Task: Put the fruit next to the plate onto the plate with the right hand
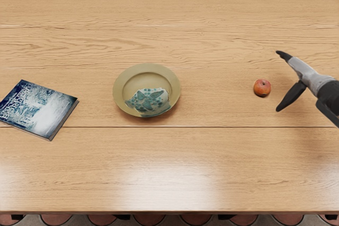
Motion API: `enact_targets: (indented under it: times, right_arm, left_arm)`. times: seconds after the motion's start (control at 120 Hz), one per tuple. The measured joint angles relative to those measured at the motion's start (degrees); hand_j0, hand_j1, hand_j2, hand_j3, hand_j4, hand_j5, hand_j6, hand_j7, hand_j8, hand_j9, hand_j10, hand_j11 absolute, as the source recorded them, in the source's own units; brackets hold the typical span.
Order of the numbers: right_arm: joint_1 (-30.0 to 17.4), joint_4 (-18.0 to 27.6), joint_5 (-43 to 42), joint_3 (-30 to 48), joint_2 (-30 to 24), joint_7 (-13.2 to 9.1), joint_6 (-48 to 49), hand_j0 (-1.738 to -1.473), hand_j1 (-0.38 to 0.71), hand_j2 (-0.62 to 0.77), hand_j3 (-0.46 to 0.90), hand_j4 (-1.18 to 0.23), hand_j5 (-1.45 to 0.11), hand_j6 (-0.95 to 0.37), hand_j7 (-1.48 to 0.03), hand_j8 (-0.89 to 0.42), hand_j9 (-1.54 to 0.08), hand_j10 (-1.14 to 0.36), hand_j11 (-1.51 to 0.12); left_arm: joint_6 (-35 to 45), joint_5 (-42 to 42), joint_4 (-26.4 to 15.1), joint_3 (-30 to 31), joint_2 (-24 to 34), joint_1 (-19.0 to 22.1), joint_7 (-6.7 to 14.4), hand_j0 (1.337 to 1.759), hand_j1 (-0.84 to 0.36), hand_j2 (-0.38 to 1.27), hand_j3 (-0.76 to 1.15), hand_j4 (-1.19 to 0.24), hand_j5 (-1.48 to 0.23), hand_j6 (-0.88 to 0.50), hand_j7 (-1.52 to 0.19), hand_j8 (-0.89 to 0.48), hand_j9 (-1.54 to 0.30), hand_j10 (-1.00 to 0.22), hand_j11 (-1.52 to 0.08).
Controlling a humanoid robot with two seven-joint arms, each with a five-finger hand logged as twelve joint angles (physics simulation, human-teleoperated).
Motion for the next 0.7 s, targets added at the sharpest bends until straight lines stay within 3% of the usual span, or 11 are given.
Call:
enact_targets:
  times: [0.283,0.7]
  right_arm:
    - [-0.8,0.0,2.1,0.7,-0.9,5.6,1.9,-1.658,-0.35,0.00,0.00,0.00,0.00,0.00,0.00,0.00,0.00,0.00,0.00]
    - [-0.8,-0.5,4.1,0.8,-0.8,6.1,3.8,-1.658,-0.35,0.00,0.00,0.00,0.00,0.00,0.00,0.00,0.00,0.00,0.00]
  left_arm:
    - [0.0,0.0,-0.1,0.0,0.0,0.0,0.0,1.658,0.33,0.00,0.00,-0.02,-0.02,-0.02,-0.02,-0.02,-0.02,-0.02,-0.02]
    - [0.0,0.1,-0.2,0.0,0.0,0.1,0.0,1.658,0.33,0.00,0.00,-0.02,-0.02,-0.02,-0.02,-0.02,-0.02,-0.02,-0.02]
